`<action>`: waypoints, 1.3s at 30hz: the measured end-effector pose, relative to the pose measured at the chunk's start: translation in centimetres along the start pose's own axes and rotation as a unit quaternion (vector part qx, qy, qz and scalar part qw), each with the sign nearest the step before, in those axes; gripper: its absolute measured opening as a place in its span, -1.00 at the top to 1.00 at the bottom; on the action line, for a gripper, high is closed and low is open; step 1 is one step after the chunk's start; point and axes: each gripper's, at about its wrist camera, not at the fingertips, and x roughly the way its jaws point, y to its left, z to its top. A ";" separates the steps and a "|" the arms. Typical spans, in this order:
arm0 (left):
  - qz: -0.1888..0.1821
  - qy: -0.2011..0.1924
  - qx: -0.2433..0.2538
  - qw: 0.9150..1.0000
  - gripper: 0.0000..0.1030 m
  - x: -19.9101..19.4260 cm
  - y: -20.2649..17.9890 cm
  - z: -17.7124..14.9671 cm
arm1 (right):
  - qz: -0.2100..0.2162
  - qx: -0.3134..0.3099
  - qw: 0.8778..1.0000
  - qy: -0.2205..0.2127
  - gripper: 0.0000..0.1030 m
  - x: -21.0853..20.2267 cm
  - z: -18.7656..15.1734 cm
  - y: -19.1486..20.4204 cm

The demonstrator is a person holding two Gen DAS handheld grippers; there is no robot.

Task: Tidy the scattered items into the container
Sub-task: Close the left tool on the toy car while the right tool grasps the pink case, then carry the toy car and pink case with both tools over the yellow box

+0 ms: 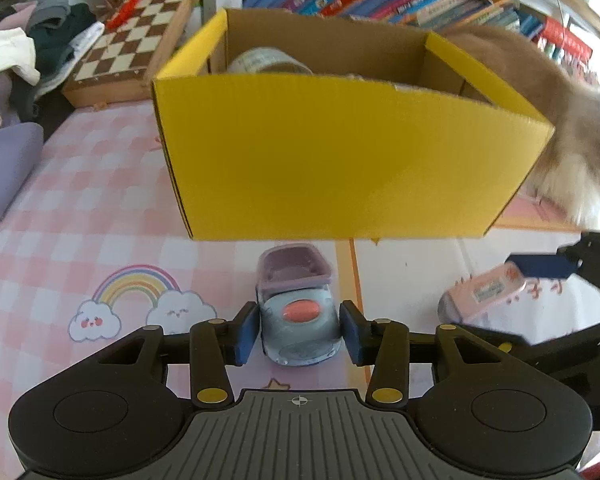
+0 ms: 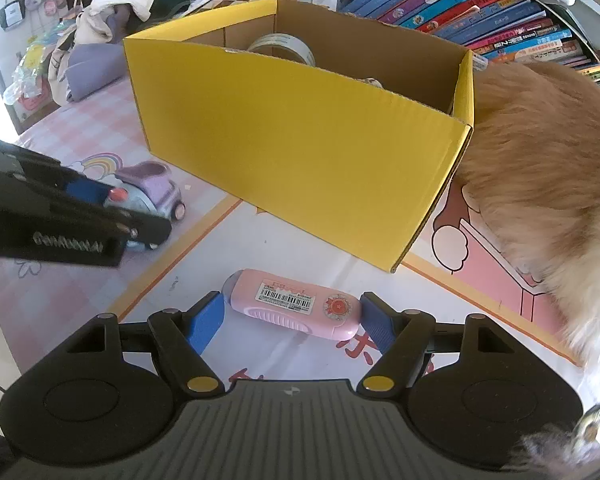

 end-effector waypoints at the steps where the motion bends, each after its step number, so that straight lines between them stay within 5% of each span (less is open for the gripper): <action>1: 0.001 0.000 0.001 1.000 0.14 0.1 0.0 0.0 | 0.000 -0.001 1.000 0.000 -0.41 -0.1 0.0 0.1; 8: -0.001 -0.009 0.013 1.000 0.20 -0.1 0.0 -0.5 | 0.004 -0.007 1.000 0.005 -0.33 -0.2 -0.2 0.5; 9: -0.003 -0.010 0.011 1.000 0.20 -0.3 0.1 -0.6 | 0.004 -0.007 1.000 0.004 -0.13 -0.3 -0.2 0.5; 10: -0.006 -0.012 0.009 1.000 0.20 -0.5 0.2 -0.7 | 0.005 -0.006 1.000 0.005 0.35 -0.3 -0.1 0.4; 12: -0.009 -0.015 0.006 1.000 0.20 -0.9 0.3 -0.9 | 0.013 0.000 1.000 0.013 0.49 -0.2 -0.1 0.3; 16: -0.011 -0.019 -0.004 1.000 0.20 -1.5 0.5 -1.2 | 0.008 0.000 1.000 0.017 0.37 -0.2 -0.2 0.3; 17: -0.012 -0.023 -0.004 1.000 0.20 -1.8 0.5 -1.2 | 0.006 -0.001 1.000 0.010 0.23 -0.5 -0.3 0.3; 19: -0.013 -0.028 -0.003 1.000 0.20 -2.2 0.5 -1.4 | 0.002 -0.004 1.000 -0.006 -0.43 -1.1 -0.4 0.5; 20: -0.014 -0.030 -0.002 0.999 0.20 -2.4 0.4 -1.4 | 0.001 -0.006 1.000 -0.013 -0.45 -1.3 -0.4 0.5; 39: -0.023 -0.043 -0.011 0.999 0.20 -4.4 1.1 -2.0 | 0.039 -0.022 0.999 -0.009 0.55 0.5 1.2 1.0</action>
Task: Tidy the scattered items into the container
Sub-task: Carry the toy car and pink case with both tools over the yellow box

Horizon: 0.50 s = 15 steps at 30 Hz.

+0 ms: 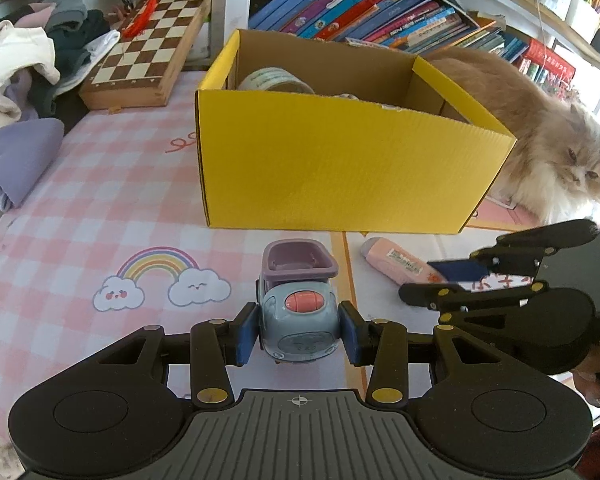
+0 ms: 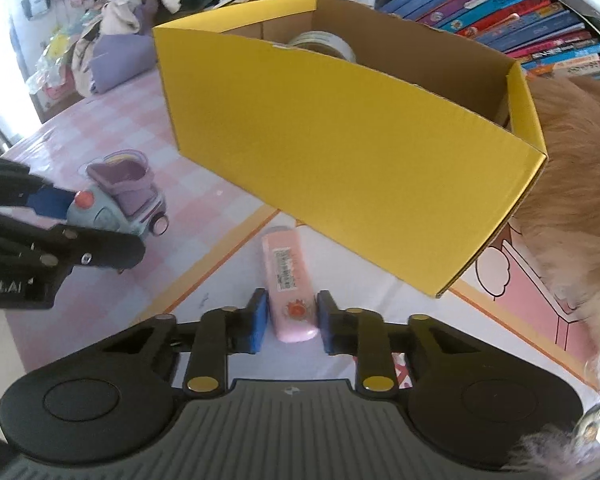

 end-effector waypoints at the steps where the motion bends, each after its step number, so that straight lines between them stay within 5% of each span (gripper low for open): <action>1: -0.003 -0.008 0.004 1.000 0.20 -0.4 -0.1 0.4 | 0.004 0.000 1.000 0.000 0.55 -0.2 0.1 0.0; 15: -0.041 -0.114 0.060 0.991 0.20 -6.1 -0.8 6.3 | 0.022 0.005 0.995 -0.092 0.56 -9.3 4.0 -1.7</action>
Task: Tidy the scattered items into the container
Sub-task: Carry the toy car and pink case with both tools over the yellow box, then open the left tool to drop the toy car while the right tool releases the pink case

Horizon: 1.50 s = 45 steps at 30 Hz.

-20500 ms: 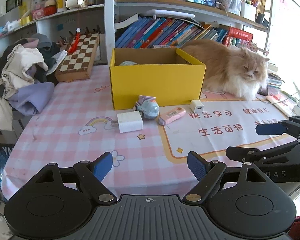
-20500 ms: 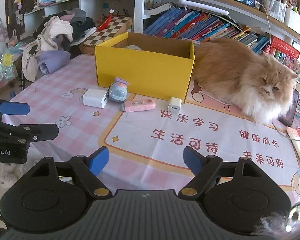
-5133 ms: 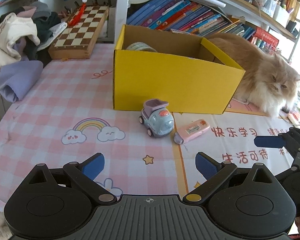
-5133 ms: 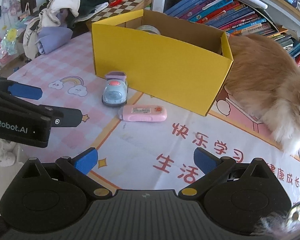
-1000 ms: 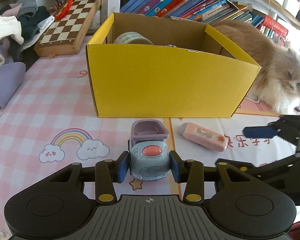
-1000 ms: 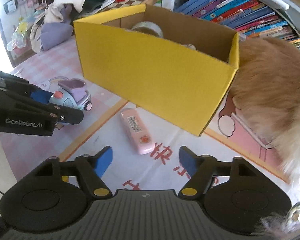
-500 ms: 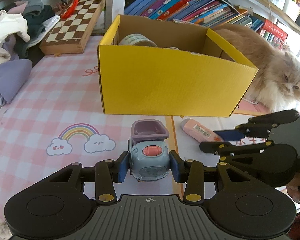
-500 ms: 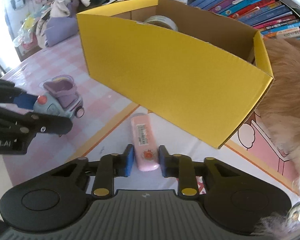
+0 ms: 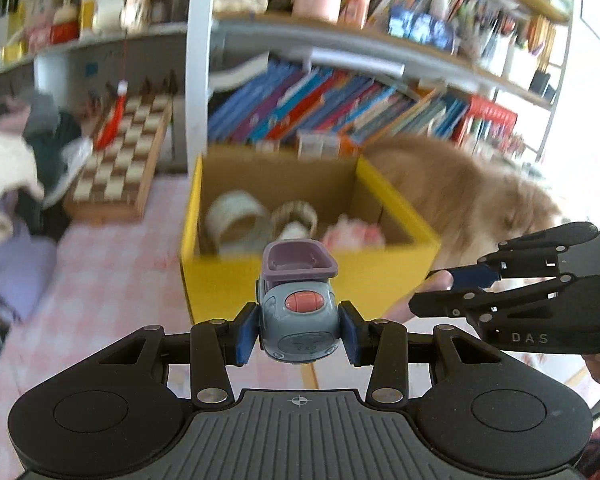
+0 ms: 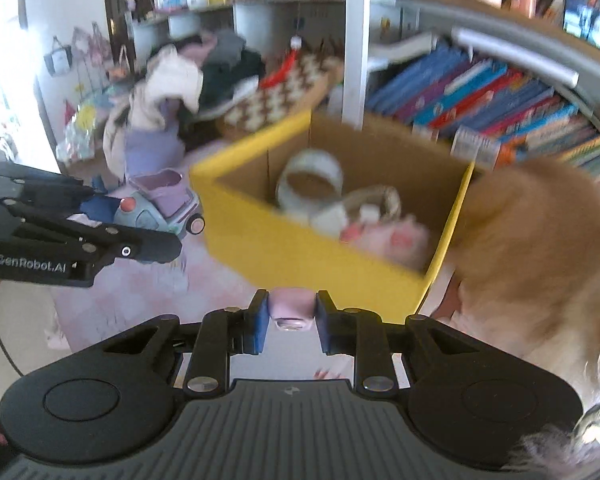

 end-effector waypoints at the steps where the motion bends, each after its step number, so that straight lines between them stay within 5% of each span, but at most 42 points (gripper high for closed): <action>1: -0.003 -0.008 0.004 1.000 0.20 -0.3 0.0 0.5 | -0.001 -0.002 1.000 -0.009 0.56 -0.3 0.8 -0.3; 9: -0.011 -0.037 0.033 0.999 0.20 1.5 0.2 5.0 | -0.025 -0.015 0.998 -0.053 0.56 0.6 5.7 -3.1; 15: -0.015 0.002 0.038 0.999 0.20 5.5 0.5 6.4 | -0.036 -0.037 0.996 -0.067 0.56 3.2 9.0 -5.2; 31: -0.019 0.160 0.071 0.984 0.20 15.7 0.9 6.5 | -0.003 -0.074 0.994 0.081 0.56 18.2 13.6 -8.5; 45: -0.011 0.213 0.073 0.974 0.17 19.0 0.4 6.0 | 0.005 -0.080 0.989 0.121 0.55 22.7 14.3 -9.3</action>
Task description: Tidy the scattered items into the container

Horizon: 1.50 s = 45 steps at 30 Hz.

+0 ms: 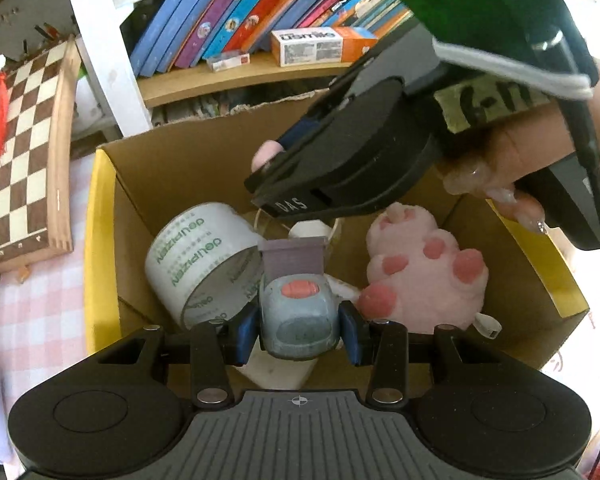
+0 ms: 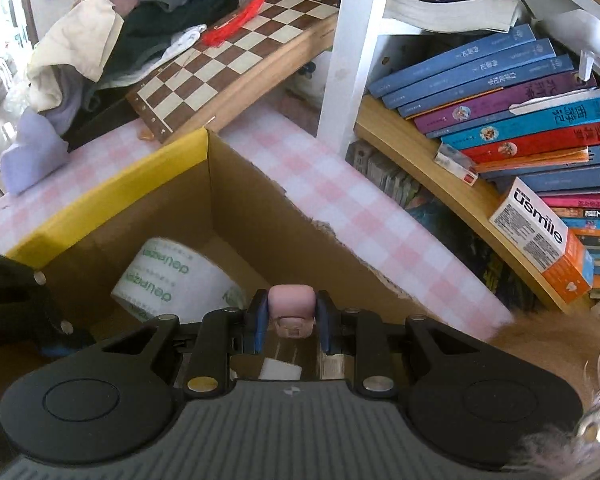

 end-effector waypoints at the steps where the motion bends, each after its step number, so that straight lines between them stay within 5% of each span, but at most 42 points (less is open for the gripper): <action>1: 0.004 0.001 -0.001 1.000 0.12 0.0 0.0 0.0 | 0.004 0.002 1.000 0.001 0.55 0.1 0.1 0.0; 6: 0.018 -0.017 0.005 1.000 -0.30 -0.9 -0.1 -0.1 | 0.017 0.009 1.000 -0.023 0.25 -1.0 0.4 -0.1; 10: 0.023 -0.035 0.005 0.999 -0.30 -2.3 -0.2 -0.3 | 0.017 0.012 0.999 -0.040 0.06 -2.4 0.4 0.2; 25: 0.060 -0.162 0.005 0.985 -0.38 -11.3 -2.3 -3.6 | -0.017 0.041 0.992 -0.119 0.02 -11.7 -1.8 2.8; 30: 0.054 -0.200 -0.009 0.978 -0.61 -14.8 -3.0 -6.8 | -0.050 0.060 0.987 -0.144 -0.01 -16.0 -4.5 5.0; 45: 0.057 -0.246 -0.055 0.966 -0.74 -20.9 -5.6 -17.8 | -0.156 0.131 0.962 -0.180 -0.01 -25.5 -17.4 15.2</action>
